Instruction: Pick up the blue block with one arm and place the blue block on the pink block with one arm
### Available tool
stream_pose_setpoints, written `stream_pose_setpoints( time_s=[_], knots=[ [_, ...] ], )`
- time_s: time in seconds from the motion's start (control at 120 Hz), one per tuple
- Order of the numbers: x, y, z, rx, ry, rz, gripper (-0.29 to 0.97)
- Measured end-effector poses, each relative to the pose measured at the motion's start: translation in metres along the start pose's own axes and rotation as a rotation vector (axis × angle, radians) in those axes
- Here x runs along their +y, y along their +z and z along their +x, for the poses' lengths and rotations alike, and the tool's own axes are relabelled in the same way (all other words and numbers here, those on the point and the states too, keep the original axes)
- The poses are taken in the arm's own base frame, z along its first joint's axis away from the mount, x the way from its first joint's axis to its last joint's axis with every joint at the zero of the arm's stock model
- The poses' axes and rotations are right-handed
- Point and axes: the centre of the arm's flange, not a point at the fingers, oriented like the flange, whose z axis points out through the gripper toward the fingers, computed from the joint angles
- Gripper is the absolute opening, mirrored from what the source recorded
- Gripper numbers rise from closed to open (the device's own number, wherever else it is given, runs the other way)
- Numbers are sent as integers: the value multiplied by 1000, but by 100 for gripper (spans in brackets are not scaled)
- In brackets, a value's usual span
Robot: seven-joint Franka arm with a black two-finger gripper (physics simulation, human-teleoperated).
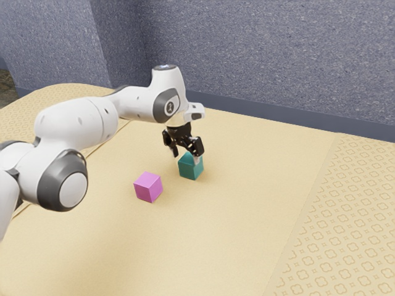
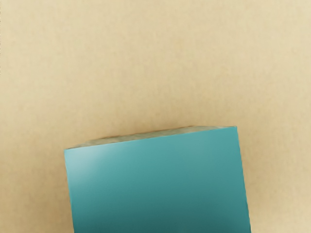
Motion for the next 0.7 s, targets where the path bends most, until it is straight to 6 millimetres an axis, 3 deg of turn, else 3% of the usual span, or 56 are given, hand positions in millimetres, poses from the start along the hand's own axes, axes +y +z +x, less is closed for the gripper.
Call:
stream_pose_setpoints(
  time_s=[0.158, 0.475, 0.7],
  knots=[
    [-2, 13, 0, -6, -30, 0, 68],
    [-3, 20, 0, -6, -71, -1, 66],
    [-5, 22, -1, -8, -92, 1, 53]
  ],
)
